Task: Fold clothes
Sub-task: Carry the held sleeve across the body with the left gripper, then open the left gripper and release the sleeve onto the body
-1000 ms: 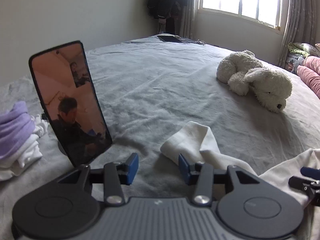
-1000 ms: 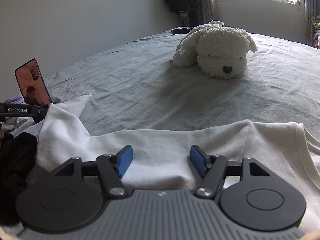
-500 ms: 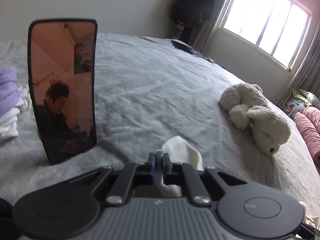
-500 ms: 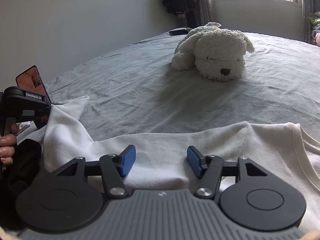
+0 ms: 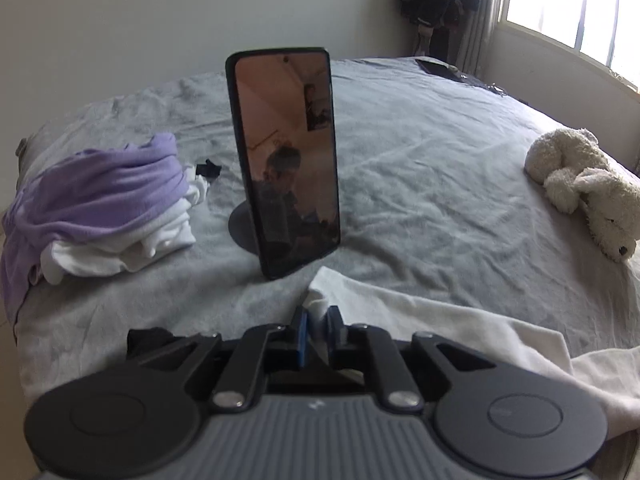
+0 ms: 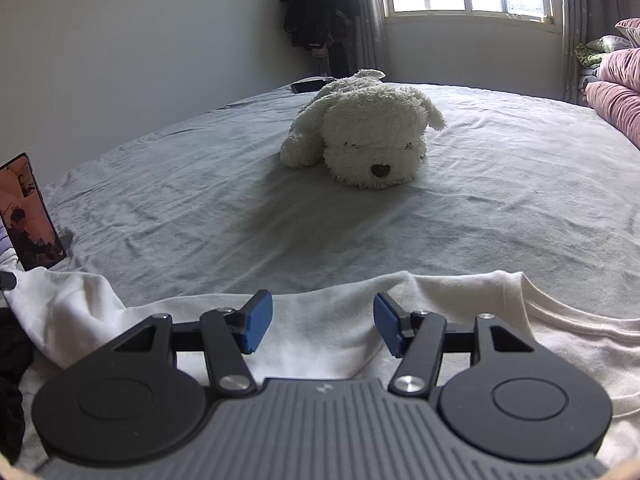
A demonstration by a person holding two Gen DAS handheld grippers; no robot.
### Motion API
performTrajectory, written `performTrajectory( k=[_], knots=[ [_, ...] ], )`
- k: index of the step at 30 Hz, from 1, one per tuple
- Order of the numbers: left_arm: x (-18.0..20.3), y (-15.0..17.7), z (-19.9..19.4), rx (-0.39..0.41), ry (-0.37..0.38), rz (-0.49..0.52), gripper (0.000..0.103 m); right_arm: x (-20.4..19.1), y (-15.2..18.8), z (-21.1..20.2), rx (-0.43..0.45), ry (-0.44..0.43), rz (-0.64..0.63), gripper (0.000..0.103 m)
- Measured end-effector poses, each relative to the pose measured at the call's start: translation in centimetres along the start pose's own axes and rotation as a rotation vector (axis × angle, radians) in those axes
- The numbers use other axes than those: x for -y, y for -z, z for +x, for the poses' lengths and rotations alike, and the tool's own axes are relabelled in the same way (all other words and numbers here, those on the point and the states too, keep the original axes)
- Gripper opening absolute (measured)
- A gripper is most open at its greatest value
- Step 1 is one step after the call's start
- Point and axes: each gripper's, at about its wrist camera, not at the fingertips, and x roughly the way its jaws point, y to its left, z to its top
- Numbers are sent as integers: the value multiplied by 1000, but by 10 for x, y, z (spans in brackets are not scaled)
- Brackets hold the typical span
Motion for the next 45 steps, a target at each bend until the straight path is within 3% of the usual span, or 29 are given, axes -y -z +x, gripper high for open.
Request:
performTrajectory(
  k=[5,8,11,15,18,19,21,24,25,26,33,37,40,43,45],
  knots=[
    [2,-6,-3,22,45,46,46,12,0,0,8,30,21,61],
    [5,-12,8,-4,82,88,48,16,1,1,15,50,8,61],
    [-1,-16,25,-44,102,64,48,18,0,2,16,71,-14,61],
    [-6,-17,46,-68,143,13,43,17,-2,8,3,90,-42,61],
    [-3,-15,51,-45,119,22,31,12,-5,16,-19,102,-84,61],
    [-1,-13,50,-36,114,30,22,10,-5,21,-34,116,-119,60],
    [2,-11,48,-23,117,60,11,5,-4,30,-64,143,-189,53],
    [4,-7,43,2,112,88,7,0,-2,30,-65,167,-232,28],
    [4,-7,41,12,109,84,6,-1,-1,30,-63,175,-243,13],
    [4,-8,38,29,110,78,6,-3,-1,29,-54,185,-250,11],
    [2,-14,26,145,111,70,6,-2,-10,19,76,283,-212,9],
    [11,-13,29,170,70,131,6,-3,-4,41,-1,308,-244,9],
    [23,-8,38,130,11,205,7,-8,-3,49,-42,332,-285,10],
    [30,-5,39,108,-27,255,16,-11,-3,47,-45,344,-305,15],
    [31,-5,29,148,-44,274,42,-7,-4,38,-33,340,-273,31]
  ],
)
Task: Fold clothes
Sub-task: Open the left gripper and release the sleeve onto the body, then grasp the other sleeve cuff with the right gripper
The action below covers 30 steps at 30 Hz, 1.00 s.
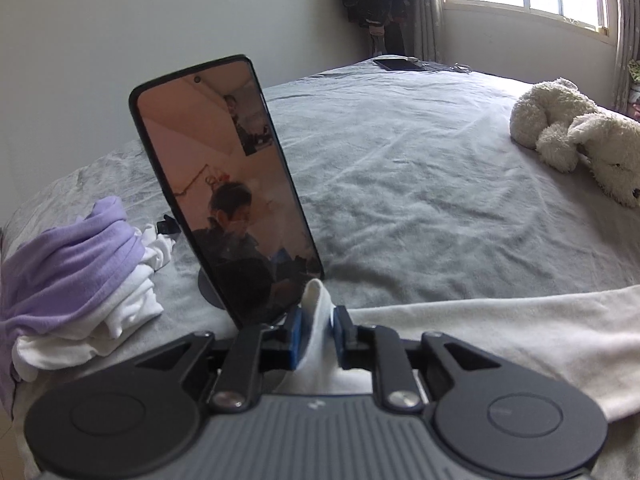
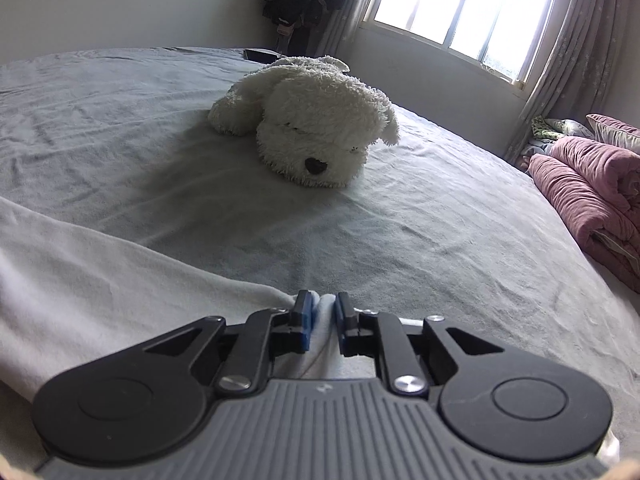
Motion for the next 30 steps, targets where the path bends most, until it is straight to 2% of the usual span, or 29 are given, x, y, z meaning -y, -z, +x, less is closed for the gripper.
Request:
performTrajectory(
  k=[1,2,3,6,17,23,26,30],
  knots=[
    [0,-1,-6,26,-14,4,66,4,0,-4,4,-3,22,48],
    [0,-2,-13,60,-30,8,75,10,0,-9,5,-8,47,54],
    [1,-3,-20,96,-45,12,76,15,1,-14,4,-15,74,54],
    [5,-7,-32,140,-10,17,81,31,5,-33,-2,-27,139,54],
    [59,-2,-59,92,272,73,84,101,48,-115,-31,40,226,67],
    [103,7,-77,-15,518,108,86,142,82,-156,-73,80,259,74],
    [130,13,-91,-61,616,116,88,160,101,-174,-89,92,287,74],
    [162,16,-109,-93,657,151,90,188,124,-193,-106,113,362,75]
  ],
)
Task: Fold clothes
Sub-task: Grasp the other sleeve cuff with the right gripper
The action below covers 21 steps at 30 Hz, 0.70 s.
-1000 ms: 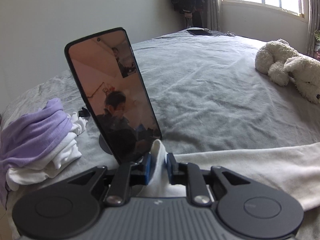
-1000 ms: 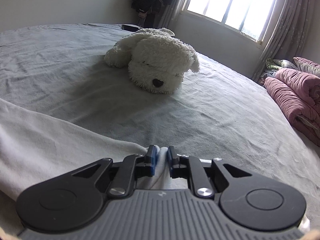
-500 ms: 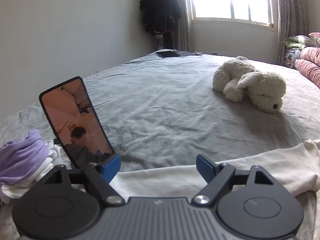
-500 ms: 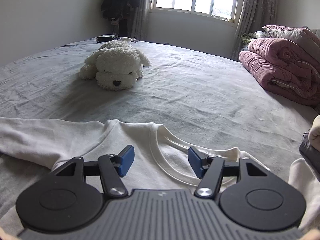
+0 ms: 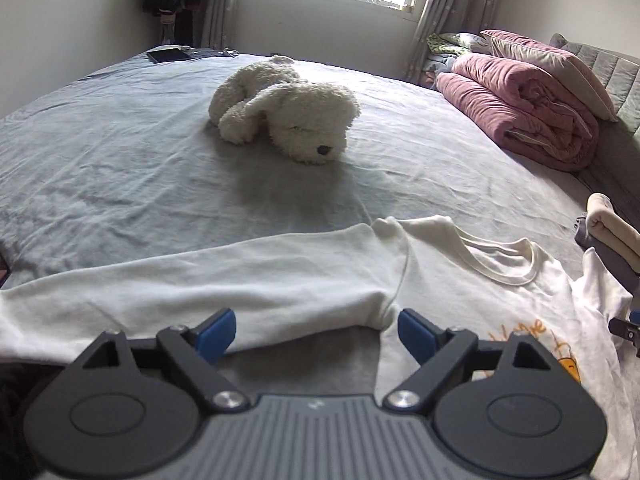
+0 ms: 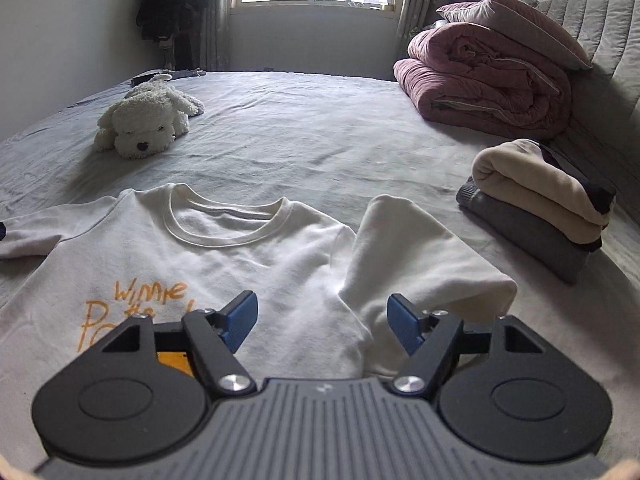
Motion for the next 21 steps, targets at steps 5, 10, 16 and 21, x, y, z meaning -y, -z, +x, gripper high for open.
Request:
performTrajectory(
  k=[5,10,16,21],
  knots=[
    [44,-5,1,-13,47,38,94,34,18,-9,-43,-22,64,76],
    [89,-8,7,-71,123,43,95,66,35,-13,-40,-69,156,78],
    [155,-6,11,-129,229,159,94,102,62,-5,-39,-211,312,74],
    [204,3,25,-99,285,214,94,121,60,13,25,-305,452,72]
  ],
)
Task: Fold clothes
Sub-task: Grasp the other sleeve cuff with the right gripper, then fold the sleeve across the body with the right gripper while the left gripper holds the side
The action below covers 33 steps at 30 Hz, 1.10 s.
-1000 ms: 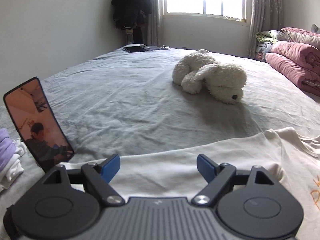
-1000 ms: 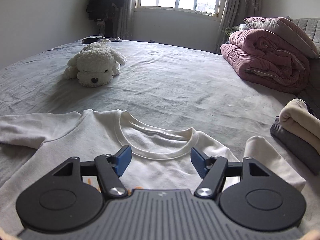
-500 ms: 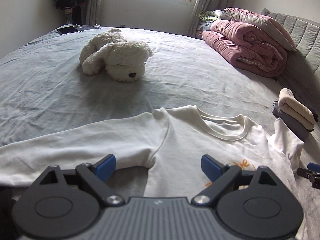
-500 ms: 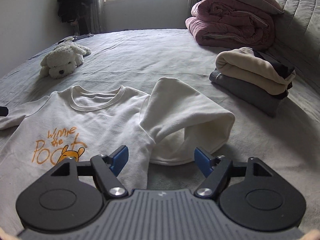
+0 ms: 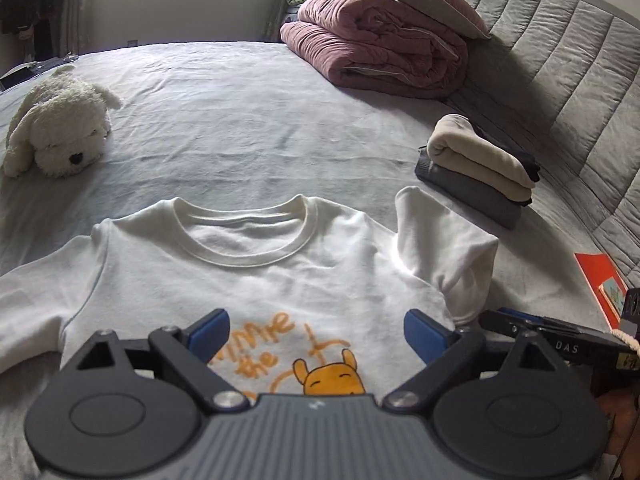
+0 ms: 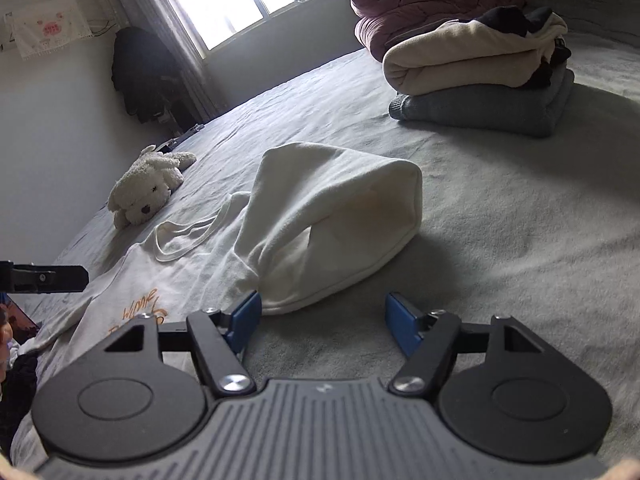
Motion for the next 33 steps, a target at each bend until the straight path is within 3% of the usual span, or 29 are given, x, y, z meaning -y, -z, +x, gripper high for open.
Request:
performTrajectory(
  k=[4,6,8,11,14,20,24,28,33],
  knots=[
    [24,-2,28,35,48,4,88,8,-1,7,28,-47,104,66],
    [31,0,40,59,63,1,84,7,-2,10,32,-38,108,55],
    [36,3,51,83,81,-8,83,8,-2,15,40,-27,121,31],
    [37,12,64,106,108,-36,83,11,-4,17,51,-28,148,11],
    [38,19,75,117,113,-55,83,1,-12,4,97,57,46,7],
    [42,31,82,133,99,-29,87,-9,-25,-25,238,366,-252,6],
    [50,30,82,129,70,28,87,9,-28,-31,254,549,-317,6],
    [45,20,75,160,112,-38,86,24,-30,-30,263,640,-330,6],
    [48,11,72,200,164,-71,70,15,-28,-31,311,743,-486,6]
  ],
)
